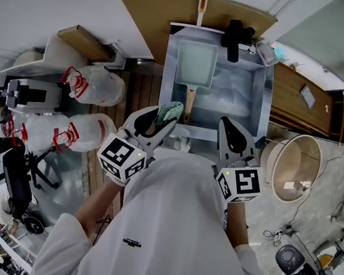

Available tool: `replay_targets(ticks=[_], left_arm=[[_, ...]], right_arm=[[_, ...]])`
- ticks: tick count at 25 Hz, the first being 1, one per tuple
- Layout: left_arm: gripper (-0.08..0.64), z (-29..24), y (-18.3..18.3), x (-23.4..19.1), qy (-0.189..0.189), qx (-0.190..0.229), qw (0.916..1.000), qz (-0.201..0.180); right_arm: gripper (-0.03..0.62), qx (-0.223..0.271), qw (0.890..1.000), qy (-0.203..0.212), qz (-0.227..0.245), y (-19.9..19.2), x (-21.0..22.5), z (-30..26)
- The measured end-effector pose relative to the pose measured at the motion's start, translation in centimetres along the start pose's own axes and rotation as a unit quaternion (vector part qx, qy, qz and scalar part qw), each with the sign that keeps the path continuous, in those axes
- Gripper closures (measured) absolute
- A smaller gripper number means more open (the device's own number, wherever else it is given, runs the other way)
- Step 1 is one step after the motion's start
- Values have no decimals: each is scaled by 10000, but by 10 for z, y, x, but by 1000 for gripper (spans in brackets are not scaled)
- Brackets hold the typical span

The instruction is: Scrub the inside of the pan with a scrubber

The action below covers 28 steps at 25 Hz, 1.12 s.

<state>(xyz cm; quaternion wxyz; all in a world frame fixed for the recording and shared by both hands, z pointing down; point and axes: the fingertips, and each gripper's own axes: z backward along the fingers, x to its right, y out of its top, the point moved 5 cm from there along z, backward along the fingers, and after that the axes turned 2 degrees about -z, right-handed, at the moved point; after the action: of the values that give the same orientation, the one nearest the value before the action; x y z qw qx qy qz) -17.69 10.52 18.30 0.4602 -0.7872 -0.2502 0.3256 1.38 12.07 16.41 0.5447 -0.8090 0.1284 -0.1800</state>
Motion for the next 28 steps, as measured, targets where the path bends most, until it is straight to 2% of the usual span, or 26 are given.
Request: replay_targets(ticks=[4, 11, 15, 20, 28], left_arm=[[391, -15, 1, -7, -40, -306, 9993, -214], [397, -69, 20, -36, 95, -750, 9904, -1154], [397, -108, 21, -53, 153, -1122, 9746, -1929], [397, -155, 16, -71, 143, -1480, 9584, -2436], [397, -214, 5, -102, 211, -1705, 9199, -3524]], right_arm=[[583, -59, 9997, 51, -233, -4, 6, -8], [583, -82, 9998, 127, -121, 1, 27, -45], [583, -147, 9997, 135, -152, -4, 43, -63], [583, -314, 9993, 163, -131, -20, 62, -83], [583, -452, 9985, 221, -202, -49, 87, -113]])
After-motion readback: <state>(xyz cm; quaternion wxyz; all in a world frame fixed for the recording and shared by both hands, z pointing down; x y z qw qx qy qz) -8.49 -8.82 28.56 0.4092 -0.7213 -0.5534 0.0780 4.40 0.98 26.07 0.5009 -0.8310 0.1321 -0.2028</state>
